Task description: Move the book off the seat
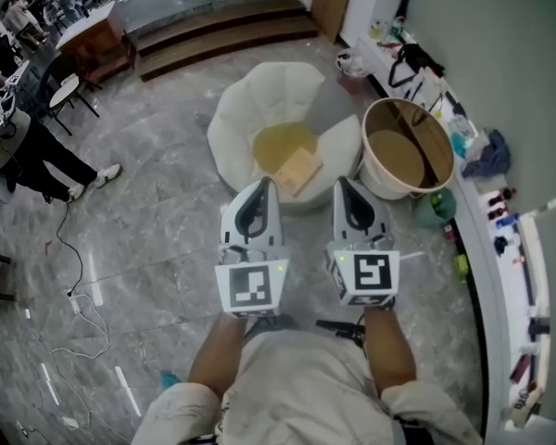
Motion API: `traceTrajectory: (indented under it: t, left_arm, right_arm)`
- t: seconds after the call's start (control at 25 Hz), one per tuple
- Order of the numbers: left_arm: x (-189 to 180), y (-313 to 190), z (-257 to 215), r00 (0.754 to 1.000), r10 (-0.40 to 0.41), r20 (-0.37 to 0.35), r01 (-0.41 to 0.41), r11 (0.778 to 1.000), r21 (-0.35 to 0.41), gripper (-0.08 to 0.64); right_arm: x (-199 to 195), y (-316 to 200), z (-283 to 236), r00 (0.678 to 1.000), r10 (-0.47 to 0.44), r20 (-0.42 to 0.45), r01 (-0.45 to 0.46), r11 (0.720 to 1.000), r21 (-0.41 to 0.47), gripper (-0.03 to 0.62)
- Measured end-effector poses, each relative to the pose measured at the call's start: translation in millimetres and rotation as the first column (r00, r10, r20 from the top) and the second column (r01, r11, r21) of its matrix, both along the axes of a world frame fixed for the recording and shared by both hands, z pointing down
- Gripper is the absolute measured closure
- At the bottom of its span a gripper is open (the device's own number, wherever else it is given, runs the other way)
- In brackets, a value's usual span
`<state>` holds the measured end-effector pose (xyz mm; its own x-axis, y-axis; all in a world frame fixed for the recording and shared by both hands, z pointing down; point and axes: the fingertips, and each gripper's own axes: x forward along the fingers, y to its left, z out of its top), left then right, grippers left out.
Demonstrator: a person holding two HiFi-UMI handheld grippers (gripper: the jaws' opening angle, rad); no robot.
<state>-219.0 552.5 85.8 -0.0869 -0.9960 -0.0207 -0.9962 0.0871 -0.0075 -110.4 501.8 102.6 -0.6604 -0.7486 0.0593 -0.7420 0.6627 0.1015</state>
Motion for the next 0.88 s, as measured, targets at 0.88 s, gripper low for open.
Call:
traceTrajectory:
  t: [0.88]
  left_arm:
    - [-62,-179,11,1.0,0.021,0.017,-0.02,1.0,-0.016,0.56]
  right_arm:
    - [-65,-181,13,0.998,0.032,0.048,-0.031,0.999,-0.033,0.589]
